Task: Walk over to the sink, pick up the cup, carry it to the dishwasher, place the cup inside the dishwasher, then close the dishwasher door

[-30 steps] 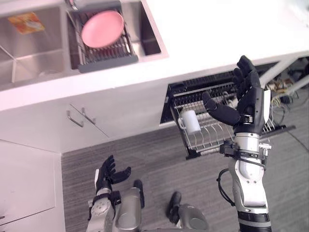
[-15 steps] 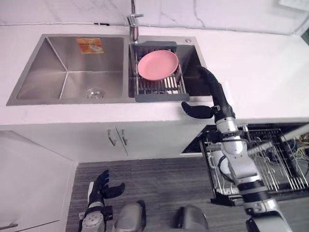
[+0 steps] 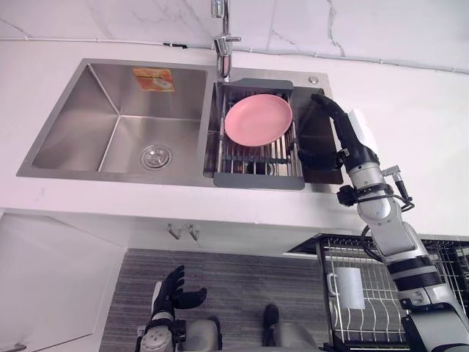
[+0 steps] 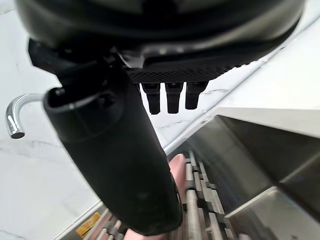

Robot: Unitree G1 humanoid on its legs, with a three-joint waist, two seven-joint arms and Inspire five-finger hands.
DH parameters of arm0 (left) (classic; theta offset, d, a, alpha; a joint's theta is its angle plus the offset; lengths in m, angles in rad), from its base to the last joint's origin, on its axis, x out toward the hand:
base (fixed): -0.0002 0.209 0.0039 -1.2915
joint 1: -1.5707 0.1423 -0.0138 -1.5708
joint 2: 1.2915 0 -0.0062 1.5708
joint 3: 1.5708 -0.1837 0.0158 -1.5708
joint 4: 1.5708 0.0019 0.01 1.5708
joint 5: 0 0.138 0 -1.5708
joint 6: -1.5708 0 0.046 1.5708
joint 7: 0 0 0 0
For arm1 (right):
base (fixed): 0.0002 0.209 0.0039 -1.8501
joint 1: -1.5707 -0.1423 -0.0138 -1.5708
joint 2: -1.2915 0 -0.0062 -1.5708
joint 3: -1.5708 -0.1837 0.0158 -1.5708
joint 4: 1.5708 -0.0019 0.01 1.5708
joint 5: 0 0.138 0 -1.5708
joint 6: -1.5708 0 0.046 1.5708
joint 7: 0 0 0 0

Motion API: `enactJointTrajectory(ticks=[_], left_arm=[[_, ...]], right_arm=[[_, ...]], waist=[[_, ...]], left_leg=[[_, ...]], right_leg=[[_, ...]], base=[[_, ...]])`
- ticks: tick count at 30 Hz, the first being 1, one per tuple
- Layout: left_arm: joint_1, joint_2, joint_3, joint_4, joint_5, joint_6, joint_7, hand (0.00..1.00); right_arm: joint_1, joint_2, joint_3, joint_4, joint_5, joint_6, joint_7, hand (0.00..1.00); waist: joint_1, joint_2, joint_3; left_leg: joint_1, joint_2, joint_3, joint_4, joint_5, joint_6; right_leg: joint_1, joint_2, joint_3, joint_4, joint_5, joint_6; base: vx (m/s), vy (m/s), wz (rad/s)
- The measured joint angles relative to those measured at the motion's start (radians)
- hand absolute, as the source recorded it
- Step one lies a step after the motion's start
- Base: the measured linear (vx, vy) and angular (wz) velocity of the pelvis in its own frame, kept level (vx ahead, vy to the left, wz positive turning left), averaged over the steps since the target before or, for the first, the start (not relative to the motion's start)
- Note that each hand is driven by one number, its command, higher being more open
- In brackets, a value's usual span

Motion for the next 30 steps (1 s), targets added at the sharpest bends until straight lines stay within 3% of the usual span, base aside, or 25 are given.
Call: enactJointTrajectory(ticks=[2,11,18,26,30], left_arm=[[0.009,0.008,-0.001,-0.007,0.011,-0.001,0.002,0.9],[0.016,0.041,-0.012,-0.007,0.016,-0.006,0.004,0.9],[0.015,0.007,-0.016,-0.006,0.015,-0.016,0.013,0.9],[0.016,-0.008,-0.017,-0.007,0.016,-0.016,0.025,0.9],[0.016,-0.005,-0.016,-0.006,0.016,-0.016,0.025,0.9]], right_arm=[[-0.02,-0.003,0.023,0.044,-0.023,0.008,0.003,0.9],[-0.156,0.003,0.064,0.204,-0.109,0.006,0.0,0.9],[-0.2,-0.022,0.106,0.331,-0.185,0.047,0.001,0.9],[-0.224,-0.022,0.106,0.338,-0.231,0.055,-0.003,0.9],[-0.239,-0.021,0.108,0.374,-0.288,0.057,-0.008,0.9]], waist=[[0.018,-0.007,-0.007],[0.029,-0.009,-0.008],[0.016,-0.009,-0.008],[0.012,-0.009,-0.008],[0.005,-0.01,-0.004]], left_leg=[[0.02,-0.019,-0.009,-0.022,0.03,-0.002],[0.018,-0.033,-0.048,-0.022,0.032,-0.004],[0.017,-0.034,-0.057,-0.059,0.065,-0.045],[0.009,-0.035,-0.066,-0.112,0.122,-0.039],[-0.017,-0.04,-0.068,-0.139,0.16,-0.017]], right_leg=[[0.017,-0.014,0.003,-0.025,0.028,0.021],[0.048,-0.023,-0.022,-0.057,0.054,0.025],[0.044,-0.03,-0.043,-0.071,0.06,0.034],[0.029,-0.029,-0.045,-0.101,0.074,0.045],[0.0,-0.027,-0.041,-0.123,0.104,0.041]], base=[[0.07,0.134,0.29],[0.02,0.034,0.13],[-0.04,-0.033,0.03],[-0.11,-0.053,0.02],[-0.19,-0.015,-0.01]])
